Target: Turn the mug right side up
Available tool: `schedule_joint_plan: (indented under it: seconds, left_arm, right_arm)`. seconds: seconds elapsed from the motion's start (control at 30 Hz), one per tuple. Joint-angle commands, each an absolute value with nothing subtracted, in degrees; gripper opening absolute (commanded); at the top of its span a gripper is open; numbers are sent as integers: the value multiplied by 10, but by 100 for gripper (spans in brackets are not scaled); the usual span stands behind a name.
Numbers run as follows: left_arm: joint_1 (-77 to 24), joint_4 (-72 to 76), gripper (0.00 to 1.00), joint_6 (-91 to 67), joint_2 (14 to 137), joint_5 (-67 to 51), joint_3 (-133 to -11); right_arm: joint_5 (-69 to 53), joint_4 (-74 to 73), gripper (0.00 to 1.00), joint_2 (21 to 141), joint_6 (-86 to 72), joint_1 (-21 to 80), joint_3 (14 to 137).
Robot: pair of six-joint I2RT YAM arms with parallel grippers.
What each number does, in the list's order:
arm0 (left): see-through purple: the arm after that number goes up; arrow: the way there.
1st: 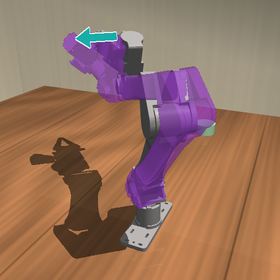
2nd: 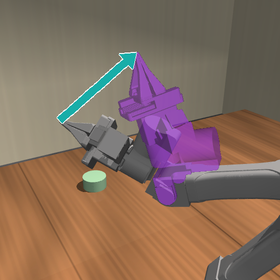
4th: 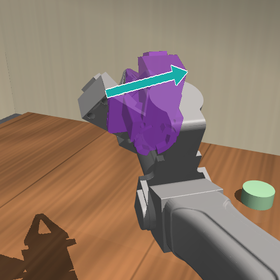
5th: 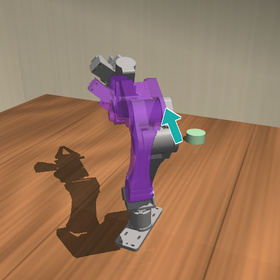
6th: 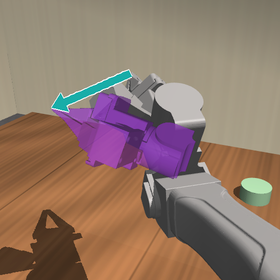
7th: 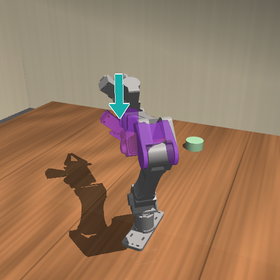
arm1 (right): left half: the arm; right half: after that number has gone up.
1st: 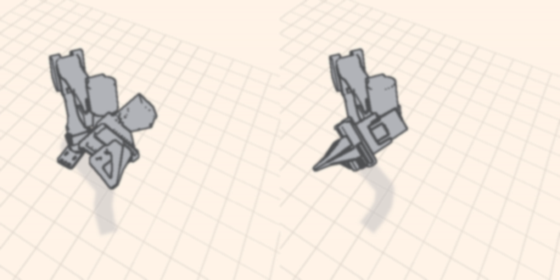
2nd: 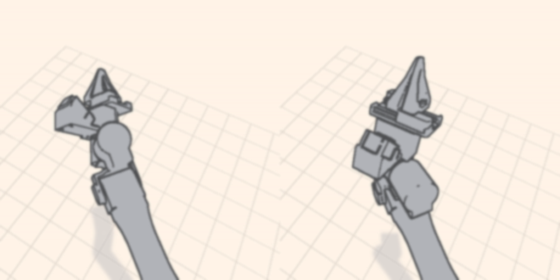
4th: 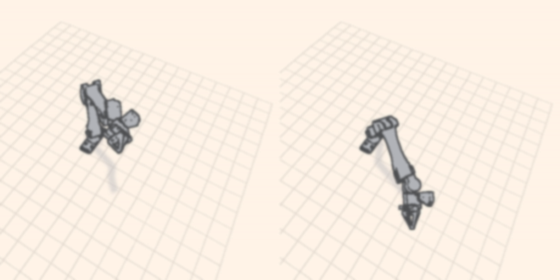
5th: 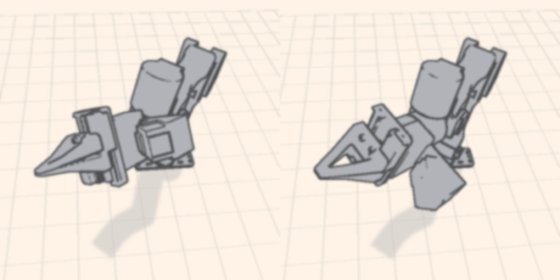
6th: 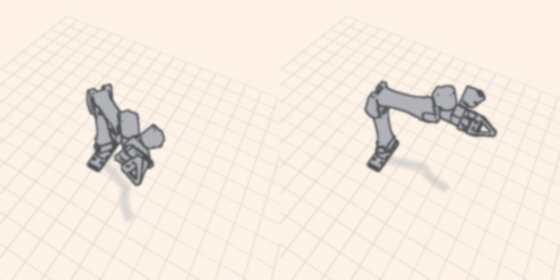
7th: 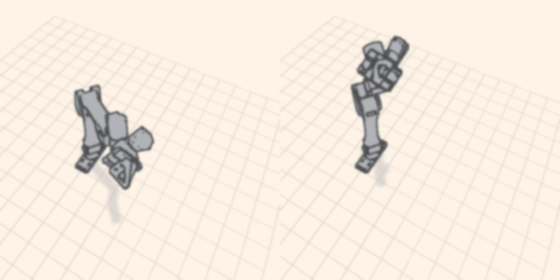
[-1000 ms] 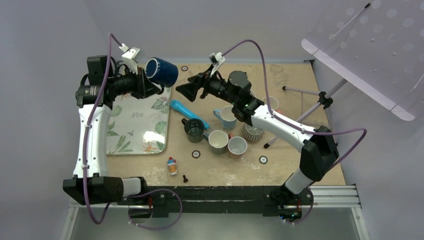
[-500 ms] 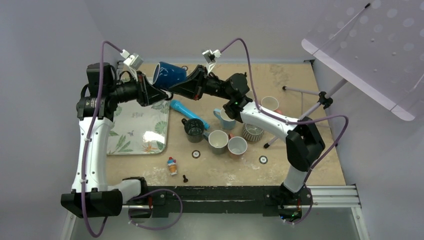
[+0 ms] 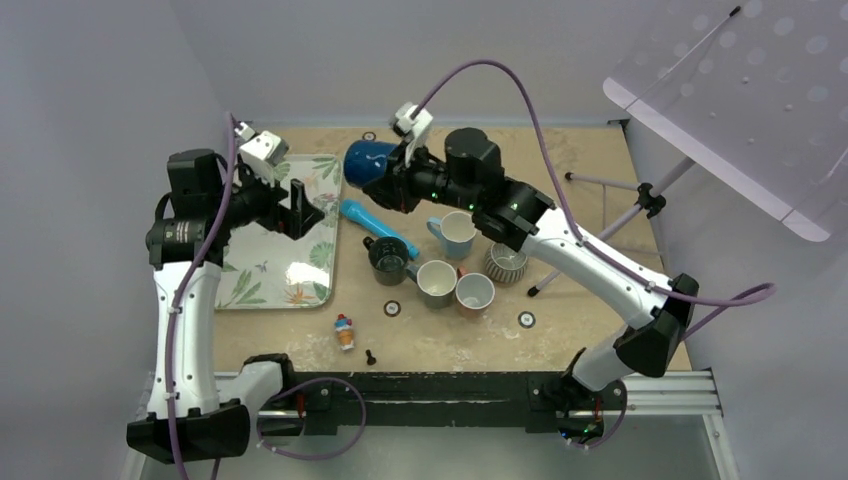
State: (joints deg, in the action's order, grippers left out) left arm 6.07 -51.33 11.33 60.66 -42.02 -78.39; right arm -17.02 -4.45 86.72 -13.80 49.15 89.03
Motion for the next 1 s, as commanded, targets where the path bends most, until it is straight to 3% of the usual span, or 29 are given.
schedule_joint_plan:
  seconds: [0.0,0.27,0.73,0.77,0.83,0.87,0.97]
  left_arm:
    - [67,-481,100,138,582,-250,-714]
    - [76,-406,100,102,568,-126,-630]
    - [76,-367,100,88,576,-106,-587]
    - [75,-367,100,88,578,-105,-587]
    - [75,-368,100,90,581,-107,-587]
    - [75,-369,100,93,581,-110,-587]
    - [75,-367,100,95,581,-116,-587]
  right_arm:
    - [-55,-427,0,873,39,596,986]
    - [6,-560,0,914,-61,689,894]
    - [16,-597,1,1082,-46,748,858]
    - [20,-601,11,1090,-43,750,862]
    - [44,-609,42,1093,-43,753,872]
    - [57,-610,51,1085,-44,752,876]
    - [60,-604,64,1039,-45,753,906]
